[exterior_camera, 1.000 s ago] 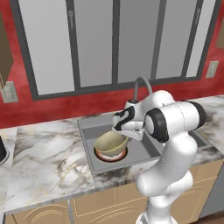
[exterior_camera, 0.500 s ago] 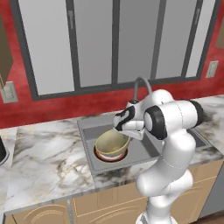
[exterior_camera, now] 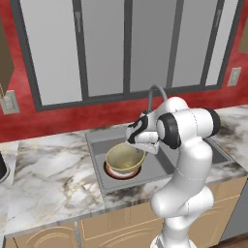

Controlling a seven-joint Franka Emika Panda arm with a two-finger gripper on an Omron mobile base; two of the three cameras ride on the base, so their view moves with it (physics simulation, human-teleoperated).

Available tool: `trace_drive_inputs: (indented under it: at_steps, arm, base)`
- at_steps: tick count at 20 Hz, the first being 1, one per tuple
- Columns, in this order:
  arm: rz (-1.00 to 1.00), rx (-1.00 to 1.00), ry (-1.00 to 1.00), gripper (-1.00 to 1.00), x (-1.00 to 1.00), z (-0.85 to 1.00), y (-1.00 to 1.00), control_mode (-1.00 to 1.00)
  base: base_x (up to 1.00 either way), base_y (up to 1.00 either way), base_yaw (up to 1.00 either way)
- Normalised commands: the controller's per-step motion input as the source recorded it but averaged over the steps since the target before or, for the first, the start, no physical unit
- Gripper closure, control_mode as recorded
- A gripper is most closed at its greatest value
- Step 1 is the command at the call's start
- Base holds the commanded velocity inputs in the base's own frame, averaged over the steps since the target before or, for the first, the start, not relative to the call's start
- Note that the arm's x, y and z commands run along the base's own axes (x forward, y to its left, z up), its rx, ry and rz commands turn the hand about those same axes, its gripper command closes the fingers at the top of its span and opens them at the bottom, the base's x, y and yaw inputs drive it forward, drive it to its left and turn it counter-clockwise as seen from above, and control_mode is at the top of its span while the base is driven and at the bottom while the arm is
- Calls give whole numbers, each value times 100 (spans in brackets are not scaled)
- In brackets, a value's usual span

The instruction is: Pick the bowl and tupperware and place them in the sink. Then turn on the water.

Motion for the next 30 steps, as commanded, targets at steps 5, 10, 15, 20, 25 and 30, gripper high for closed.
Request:
trace_drive_inputs:
  at_steps: [5,10,15,20,25,30]
  arm:
    - [0,0,4,100,1,-13,6,-100]
    - [0,0,0,100,0,0,0,-100]
    - [0,0,0,100,0,0,0,-100]
    - [0,0,0,-100,0,0,0,-100]
    - [0,0,0,-100,0,0,0,-100]
    - [0,0,0,-100,-8,0,-1,-100]
  base:
    - [0,0,0]
    - [0,0,0]
    - [0,0,0]
    - [0,0,0]
    - [0,0,0]
    - [0,0,0]
